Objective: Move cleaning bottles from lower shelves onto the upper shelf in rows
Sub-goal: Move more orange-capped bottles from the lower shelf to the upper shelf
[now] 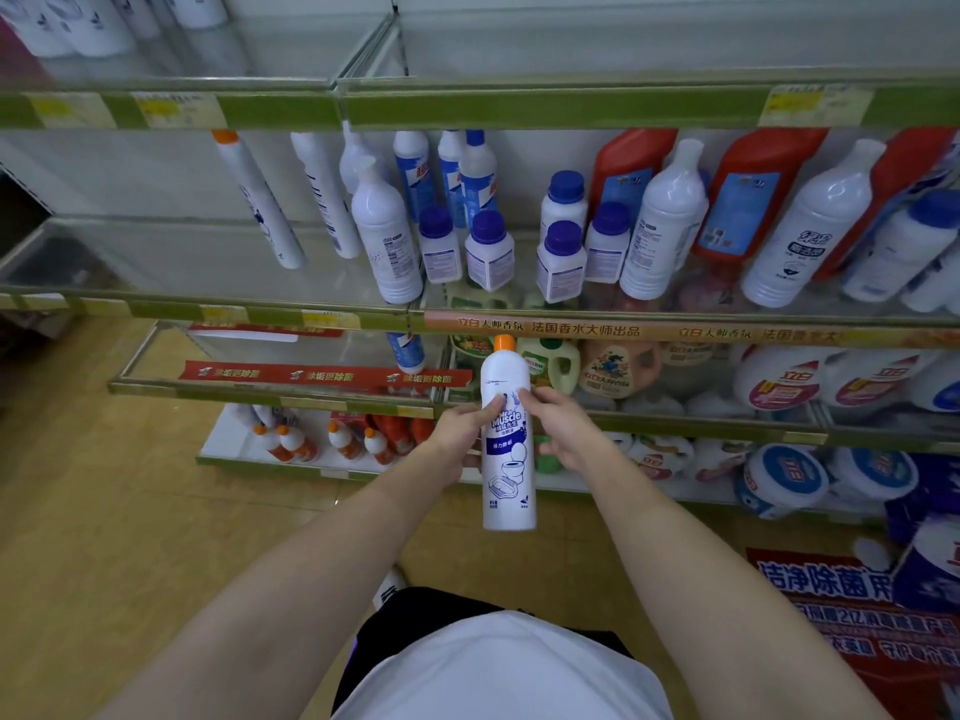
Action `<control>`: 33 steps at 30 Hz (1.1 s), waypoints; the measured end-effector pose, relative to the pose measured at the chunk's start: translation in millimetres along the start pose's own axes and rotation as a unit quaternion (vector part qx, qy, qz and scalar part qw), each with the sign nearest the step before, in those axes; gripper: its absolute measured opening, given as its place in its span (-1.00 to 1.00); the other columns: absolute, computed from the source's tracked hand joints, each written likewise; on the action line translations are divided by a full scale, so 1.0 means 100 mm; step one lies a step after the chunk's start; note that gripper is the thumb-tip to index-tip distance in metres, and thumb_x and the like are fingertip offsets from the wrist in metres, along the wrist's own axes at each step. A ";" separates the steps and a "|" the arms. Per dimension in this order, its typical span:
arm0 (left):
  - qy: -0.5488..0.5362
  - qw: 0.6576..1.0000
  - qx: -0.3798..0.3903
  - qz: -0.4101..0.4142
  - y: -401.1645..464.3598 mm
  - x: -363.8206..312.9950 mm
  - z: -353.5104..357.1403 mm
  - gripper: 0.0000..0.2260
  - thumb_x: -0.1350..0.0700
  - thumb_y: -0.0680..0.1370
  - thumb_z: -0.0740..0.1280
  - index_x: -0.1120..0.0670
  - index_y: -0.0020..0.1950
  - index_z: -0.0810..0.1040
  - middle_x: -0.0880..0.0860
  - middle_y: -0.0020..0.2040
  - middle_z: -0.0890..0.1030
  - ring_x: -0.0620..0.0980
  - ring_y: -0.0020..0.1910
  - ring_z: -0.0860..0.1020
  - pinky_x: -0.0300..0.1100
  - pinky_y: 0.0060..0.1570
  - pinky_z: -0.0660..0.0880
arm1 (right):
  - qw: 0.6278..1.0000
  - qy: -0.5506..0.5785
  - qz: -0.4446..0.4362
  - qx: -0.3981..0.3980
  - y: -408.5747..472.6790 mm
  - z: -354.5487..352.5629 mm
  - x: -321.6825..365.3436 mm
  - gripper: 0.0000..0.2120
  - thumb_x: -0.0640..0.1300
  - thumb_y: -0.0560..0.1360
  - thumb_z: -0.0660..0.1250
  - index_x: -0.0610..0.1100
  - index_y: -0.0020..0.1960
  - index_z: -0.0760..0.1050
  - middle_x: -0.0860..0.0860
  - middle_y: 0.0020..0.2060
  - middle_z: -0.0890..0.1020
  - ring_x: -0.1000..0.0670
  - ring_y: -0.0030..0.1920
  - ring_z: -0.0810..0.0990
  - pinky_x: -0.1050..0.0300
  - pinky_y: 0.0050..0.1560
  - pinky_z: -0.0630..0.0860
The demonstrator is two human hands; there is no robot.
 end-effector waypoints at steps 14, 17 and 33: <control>-0.015 1.000 -0.002 0.019 -0.07 -0.15 -0.06 -0.41 -0.19 0.44 0.51 0.16 0.31 0.53 0.12 0.02 0.73 0.15 0.02 0.69 0.22 0.13 0.59 | 0.999 -0.024 -0.039 0.004 0.00 0.04 0.16 -0.63 0.00 0.63 0.34 -0.09 0.39 0.45 0.00 0.12 0.67 0.04 0.01 0.64 0.07 -0.25 0.52; -0.021 0.999 -0.008 0.037 -0.12 -0.33 -0.10 -0.42 -0.17 0.45 0.51 0.19 0.29 0.53 0.12 0.02 0.72 0.10 -0.10 0.69 0.15 -0.02 0.65 | 0.998 -0.020 -0.064 0.005 0.02 0.09 0.33 -0.65 -0.01 0.63 0.34 -0.08 0.37 0.46 -0.01 0.12 0.66 0.06 0.00 0.64 0.02 -0.18 0.56; -0.049 0.929 -0.120 0.345 -1.05 -2.73 -1.31 -0.77 0.01 0.57 0.41 0.14 0.11 0.67 0.02 -0.10 0.72 -0.10 -0.26 0.64 -0.17 -0.23 0.55 | 0.924 -0.051 -0.371 0.079 -0.42 1.54 2.87 -0.86 -0.03 0.59 0.40 0.00 0.13 0.57 -0.08 0.07 0.70 -0.13 0.05 0.71 -0.22 0.09 0.65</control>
Point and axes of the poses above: each hand's wrist, its own y-axis towards the middle knuckle, its own z-axis out of the palm, x = y × z, the point moved 5 cm from there along y, towards the middle knuckle
